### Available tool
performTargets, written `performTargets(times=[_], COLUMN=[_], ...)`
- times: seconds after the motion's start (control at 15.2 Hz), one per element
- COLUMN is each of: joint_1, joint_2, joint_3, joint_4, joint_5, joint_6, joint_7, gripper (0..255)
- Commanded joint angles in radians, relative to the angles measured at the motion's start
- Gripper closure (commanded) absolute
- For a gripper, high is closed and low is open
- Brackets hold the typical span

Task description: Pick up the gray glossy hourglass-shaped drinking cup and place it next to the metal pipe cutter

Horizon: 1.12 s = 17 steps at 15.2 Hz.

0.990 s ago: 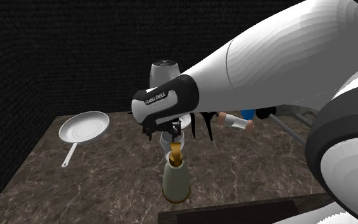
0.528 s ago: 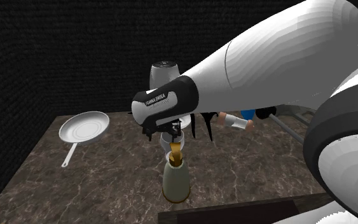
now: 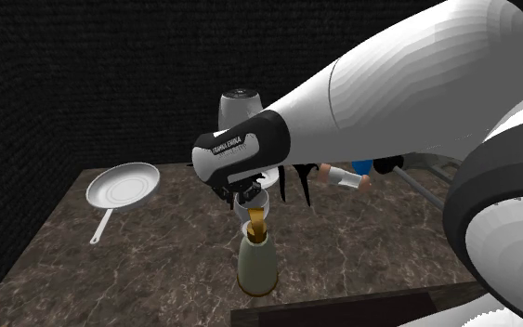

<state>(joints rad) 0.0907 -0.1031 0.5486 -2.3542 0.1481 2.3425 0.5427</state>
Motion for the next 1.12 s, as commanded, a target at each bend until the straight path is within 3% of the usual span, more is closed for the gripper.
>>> performTargets(times=[0.0,1.06], joint_1=[0.0,0.002], joint_2=[0.001,-0.101], joint_3=[0.0,-0.026], joint_4=[-0.001,0.105], joint_5=[0.0,0.038], joint_6=[0.0,-0.2], joint_7=[0.0,-0.024], gripper=[255,255])
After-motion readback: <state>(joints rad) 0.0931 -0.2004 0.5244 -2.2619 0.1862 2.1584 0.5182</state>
